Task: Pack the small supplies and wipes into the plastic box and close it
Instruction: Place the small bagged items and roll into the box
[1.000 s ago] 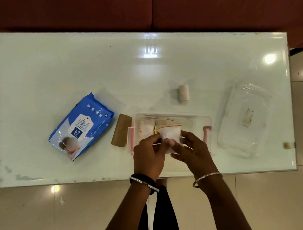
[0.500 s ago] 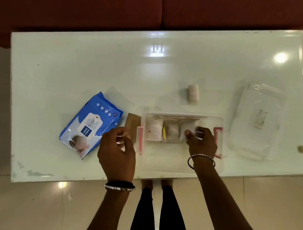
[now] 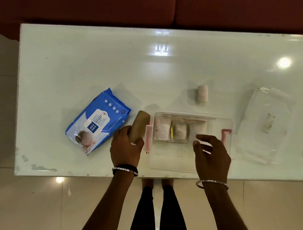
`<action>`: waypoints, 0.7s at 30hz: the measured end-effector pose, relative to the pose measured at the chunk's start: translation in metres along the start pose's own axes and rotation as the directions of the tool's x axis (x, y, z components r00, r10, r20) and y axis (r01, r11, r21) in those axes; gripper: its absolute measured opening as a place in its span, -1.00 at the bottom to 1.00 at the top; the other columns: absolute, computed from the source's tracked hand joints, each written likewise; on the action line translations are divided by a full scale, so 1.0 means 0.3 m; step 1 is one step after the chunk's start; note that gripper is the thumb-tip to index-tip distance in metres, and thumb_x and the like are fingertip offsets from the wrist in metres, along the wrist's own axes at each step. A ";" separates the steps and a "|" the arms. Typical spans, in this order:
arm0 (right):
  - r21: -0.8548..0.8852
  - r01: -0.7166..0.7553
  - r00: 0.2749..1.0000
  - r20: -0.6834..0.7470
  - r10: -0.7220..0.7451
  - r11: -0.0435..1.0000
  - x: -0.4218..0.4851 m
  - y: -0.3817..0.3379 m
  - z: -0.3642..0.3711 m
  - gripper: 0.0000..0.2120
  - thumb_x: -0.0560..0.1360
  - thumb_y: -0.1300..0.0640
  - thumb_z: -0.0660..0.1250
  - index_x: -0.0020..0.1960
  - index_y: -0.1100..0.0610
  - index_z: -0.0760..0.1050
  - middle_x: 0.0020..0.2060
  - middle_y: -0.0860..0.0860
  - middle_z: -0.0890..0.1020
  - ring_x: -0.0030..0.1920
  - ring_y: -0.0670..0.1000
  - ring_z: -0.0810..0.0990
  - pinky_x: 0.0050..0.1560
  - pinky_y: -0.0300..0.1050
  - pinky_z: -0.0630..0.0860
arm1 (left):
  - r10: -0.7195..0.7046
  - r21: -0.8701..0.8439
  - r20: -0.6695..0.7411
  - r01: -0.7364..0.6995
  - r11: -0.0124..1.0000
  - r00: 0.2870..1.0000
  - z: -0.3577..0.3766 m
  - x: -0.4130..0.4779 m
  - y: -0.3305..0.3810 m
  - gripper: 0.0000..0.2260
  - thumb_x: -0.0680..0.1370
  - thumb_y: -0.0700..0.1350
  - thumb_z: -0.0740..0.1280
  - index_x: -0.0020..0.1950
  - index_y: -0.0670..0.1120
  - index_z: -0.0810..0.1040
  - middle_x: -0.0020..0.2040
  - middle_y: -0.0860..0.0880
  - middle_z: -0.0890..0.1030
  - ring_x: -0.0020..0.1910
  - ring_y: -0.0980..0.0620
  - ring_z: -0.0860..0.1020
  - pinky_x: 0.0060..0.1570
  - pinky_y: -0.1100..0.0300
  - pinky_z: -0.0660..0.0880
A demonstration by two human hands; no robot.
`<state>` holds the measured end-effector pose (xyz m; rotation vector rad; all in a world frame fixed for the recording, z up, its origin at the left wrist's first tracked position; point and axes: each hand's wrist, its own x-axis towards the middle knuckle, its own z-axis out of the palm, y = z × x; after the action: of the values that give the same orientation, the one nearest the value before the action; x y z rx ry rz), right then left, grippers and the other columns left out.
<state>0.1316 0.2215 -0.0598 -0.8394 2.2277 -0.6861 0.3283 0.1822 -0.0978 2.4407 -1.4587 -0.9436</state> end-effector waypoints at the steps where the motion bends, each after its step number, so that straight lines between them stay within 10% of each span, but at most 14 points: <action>1: 0.007 0.010 1.000 0.003 -0.010 1.000 -0.007 -0.004 -0.004 -0.88 0.50 0.20 0.37 -0.01 0.03 0.59 -0.09 -0.05 0.67 -0.15 -0.18 0.65 -0.20 -0.53 0.49 | 0.005 -0.039 -0.041 -0.007 0.999 0.999 -0.015 -0.015 0.005 -0.56 0.39 -0.05 0.49 0.23 -0.10 0.52 0.15 -0.12 0.58 0.10 -0.09 0.55 0.00 0.16 0.42; 10: 0.253 -0.119 0.944 0.330 0.030 0.960 -0.060 -0.091 -0.028 -0.83 0.47 -0.02 0.42 0.05 -0.05 0.61 -0.11 -0.03 0.73 -0.11 -0.05 0.73 -0.04 0.00 0.66 | 0.150 -0.329 -0.292 -0.247 0.911 0.945 -0.245 -0.201 0.096 -0.56 0.35 -0.04 0.48 0.16 -0.18 0.56 0.09 -0.05 0.57 0.07 0.05 0.56 -0.11 0.47 0.50; 15: 0.444 -0.378 0.824 0.561 0.078 0.812 -0.058 -0.125 -0.031 -0.53 0.37 -0.16 0.40 0.21 0.04 0.58 0.06 0.04 0.69 0.06 0.01 0.70 0.00 -0.05 0.65 | 0.145 -0.536 -0.044 -0.145 0.831 0.988 -0.243 -0.276 0.169 -0.64 0.31 0.02 0.53 0.05 0.17 0.54 0.03 0.17 0.59 0.00 0.22 0.60 -0.19 0.49 0.52; 21: 0.368 -0.404 0.865 0.453 0.218 0.837 -0.042 -0.059 -0.053 -0.64 0.30 -0.10 0.48 0.04 0.04 0.64 0.08 0.10 0.62 0.03 0.06 0.68 -0.15 -0.09 0.66 | 0.066 -0.402 0.301 0.064 0.913 0.951 -0.129 -0.282 0.165 -0.59 0.33 0.07 0.51 0.14 0.22 0.50 -0.08 0.18 0.58 -0.17 0.27 0.59 -0.30 0.52 0.49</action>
<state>0.1340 0.2225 -0.0331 -0.3162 1.6827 -0.7534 0.2860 0.2199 -0.0088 2.0534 -1.1840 -1.5138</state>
